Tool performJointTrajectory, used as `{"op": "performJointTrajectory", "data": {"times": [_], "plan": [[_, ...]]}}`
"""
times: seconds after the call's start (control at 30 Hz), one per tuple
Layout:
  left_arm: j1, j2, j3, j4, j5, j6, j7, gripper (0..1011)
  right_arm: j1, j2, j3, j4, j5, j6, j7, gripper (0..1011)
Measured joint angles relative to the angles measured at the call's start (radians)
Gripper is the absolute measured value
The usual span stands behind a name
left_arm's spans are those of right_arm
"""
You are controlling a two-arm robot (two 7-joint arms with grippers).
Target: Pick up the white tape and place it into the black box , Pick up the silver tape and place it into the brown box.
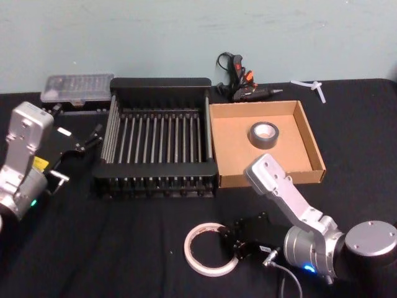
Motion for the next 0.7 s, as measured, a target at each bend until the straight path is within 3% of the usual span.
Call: {"op": "performJointTrajectory", "data": {"times": [0.7], "plan": [[0.000, 0.000, 0.000, 0.000, 0.000, 0.000, 0.000, 1001, 0.020, 0.023, 0.036, -0.051, 0.046, -0.049, 0.018, 95]]}}
